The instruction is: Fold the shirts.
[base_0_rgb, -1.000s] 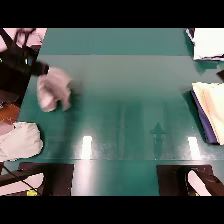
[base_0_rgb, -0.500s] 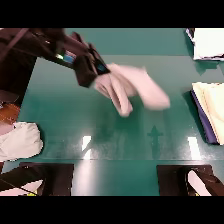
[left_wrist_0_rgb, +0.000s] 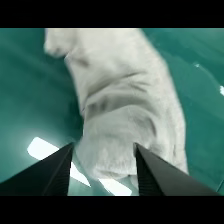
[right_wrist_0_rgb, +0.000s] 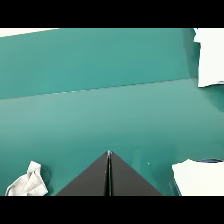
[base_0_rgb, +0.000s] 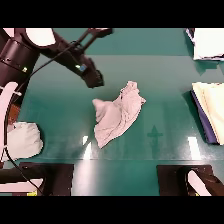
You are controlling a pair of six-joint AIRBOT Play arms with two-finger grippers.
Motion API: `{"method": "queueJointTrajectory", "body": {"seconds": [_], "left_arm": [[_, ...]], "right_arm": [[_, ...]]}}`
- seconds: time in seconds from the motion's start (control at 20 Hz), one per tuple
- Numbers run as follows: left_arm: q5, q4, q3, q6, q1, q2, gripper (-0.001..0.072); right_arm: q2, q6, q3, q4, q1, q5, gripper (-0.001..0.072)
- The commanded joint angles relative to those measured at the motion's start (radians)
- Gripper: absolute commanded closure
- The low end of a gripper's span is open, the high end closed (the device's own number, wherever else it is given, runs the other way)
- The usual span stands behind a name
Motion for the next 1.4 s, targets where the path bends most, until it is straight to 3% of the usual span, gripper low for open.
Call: {"method": "queueJointTrajectory", "body": {"seconds": [0.0, 0.15, 0.4, 0.6, 1.0, 1.35], "left_arm": [[-0.094, -0.004, -0.120, -0.150, 0.182, -0.004, 0.0253], [-0.135, -0.175, -0.350, -0.156, 0.311, 0.026, 0.0253], [0.153, -0.244, -0.886, -0.203, 0.296, 0.269, 0.0254], [0.300, -0.337, -1.147, -0.227, 0.173, 0.420, 0.0254], [0.616, -0.367, -1.254, -0.360, -0.169, 0.426, 0.0254], [0.625, -0.414, -1.256, -0.389, -0.191, 0.378, 0.0253]], "right_arm": [[-0.003, 0.000, 0.001, -0.003, 0.000, 0.000, 0.0699], [-0.014, 0.000, 0.000, -0.002, 0.000, 0.006, 0.0699], [-0.064, 0.000, 0.000, 0.000, 0.000, 0.058, 0.0699], [-0.100, 0.000, 0.000, 0.001, 0.001, 0.060, 0.0699], [-0.103, 0.000, 0.000, 0.008, 0.001, 0.060, 0.0699], [-0.099, 0.000, 0.000, 0.009, 0.001, 0.060, 0.0699]]}}
